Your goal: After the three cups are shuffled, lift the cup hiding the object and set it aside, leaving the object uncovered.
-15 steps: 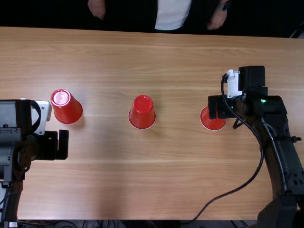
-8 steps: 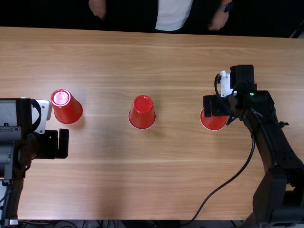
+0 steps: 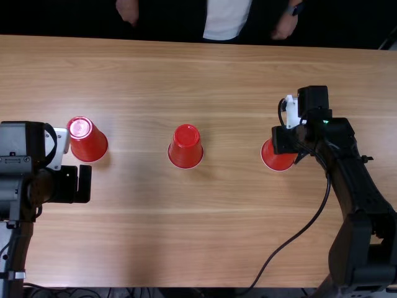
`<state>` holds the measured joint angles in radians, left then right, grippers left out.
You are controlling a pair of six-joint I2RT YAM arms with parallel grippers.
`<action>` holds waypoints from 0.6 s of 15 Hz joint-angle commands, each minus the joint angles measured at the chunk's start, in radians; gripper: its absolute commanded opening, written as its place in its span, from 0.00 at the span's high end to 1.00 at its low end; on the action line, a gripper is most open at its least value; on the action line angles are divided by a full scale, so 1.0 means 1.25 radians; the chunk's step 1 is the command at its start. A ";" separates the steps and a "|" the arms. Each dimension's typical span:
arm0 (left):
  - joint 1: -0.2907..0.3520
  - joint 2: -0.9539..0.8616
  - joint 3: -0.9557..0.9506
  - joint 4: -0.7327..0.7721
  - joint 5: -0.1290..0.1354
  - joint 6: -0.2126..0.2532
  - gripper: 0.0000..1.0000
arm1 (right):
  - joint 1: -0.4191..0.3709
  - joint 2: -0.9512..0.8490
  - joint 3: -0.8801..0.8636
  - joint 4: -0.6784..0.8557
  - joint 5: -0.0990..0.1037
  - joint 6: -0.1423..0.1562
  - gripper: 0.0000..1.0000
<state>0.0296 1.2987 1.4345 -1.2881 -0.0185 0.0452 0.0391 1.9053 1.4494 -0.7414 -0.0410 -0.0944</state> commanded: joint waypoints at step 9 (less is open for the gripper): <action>-0.003 -0.001 0.002 0.000 0.003 0.011 0.00 | -0.010 -0.220 0.014 -0.003 0.002 0.005 1.00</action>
<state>0.0296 1.2984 1.4342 -1.2884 -0.0189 0.0494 0.0376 1.6569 1.4487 -0.7460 -0.0406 -0.0933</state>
